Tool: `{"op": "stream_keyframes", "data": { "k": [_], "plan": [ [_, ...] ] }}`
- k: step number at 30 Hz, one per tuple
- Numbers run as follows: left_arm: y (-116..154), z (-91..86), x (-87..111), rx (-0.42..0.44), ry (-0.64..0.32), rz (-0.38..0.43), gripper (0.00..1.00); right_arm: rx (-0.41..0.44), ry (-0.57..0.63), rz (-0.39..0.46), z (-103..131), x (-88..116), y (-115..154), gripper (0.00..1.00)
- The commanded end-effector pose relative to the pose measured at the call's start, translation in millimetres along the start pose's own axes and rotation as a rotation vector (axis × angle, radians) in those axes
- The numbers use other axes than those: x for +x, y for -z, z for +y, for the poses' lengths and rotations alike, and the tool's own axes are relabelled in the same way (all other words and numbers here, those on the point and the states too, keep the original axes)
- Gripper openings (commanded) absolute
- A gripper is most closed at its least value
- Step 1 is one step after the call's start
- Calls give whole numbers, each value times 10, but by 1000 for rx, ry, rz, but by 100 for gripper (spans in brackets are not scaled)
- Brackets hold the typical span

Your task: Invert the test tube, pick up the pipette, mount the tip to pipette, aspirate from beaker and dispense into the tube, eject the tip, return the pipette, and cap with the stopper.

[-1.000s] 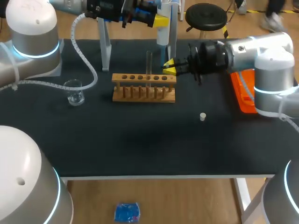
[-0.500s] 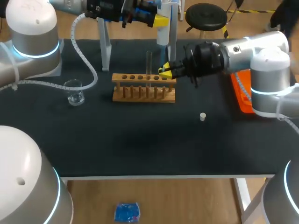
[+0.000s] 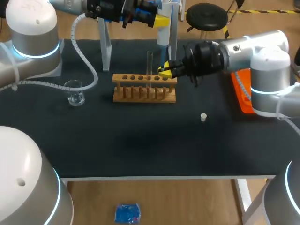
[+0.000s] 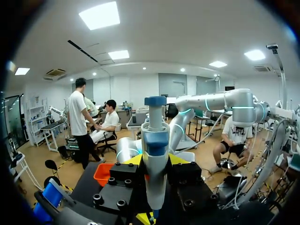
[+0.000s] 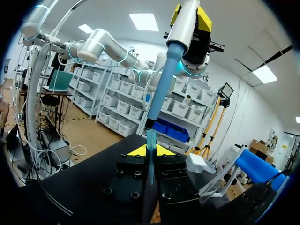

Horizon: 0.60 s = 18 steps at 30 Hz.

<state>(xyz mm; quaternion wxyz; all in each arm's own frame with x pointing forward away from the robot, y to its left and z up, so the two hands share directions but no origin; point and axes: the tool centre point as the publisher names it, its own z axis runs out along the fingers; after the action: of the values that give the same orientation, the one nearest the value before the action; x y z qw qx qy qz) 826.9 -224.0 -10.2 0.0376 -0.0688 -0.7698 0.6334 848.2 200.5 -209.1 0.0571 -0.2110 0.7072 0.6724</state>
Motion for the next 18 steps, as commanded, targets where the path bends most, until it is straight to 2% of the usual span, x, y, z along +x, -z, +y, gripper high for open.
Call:
{"op": "stream_keyframes", "data": {
  "k": [1,6,18],
  "plan": [
    [0,-3,0,0,0,0,0,5,-3,3,-22,-13,-13,0],
    [0,-3,0,0,0,0,0,8,-11,2,-50,-35,-23,0],
    [0,-3,0,0,0,0,0,-13,-1,0,51,-39,-29,0]
  ]
}}
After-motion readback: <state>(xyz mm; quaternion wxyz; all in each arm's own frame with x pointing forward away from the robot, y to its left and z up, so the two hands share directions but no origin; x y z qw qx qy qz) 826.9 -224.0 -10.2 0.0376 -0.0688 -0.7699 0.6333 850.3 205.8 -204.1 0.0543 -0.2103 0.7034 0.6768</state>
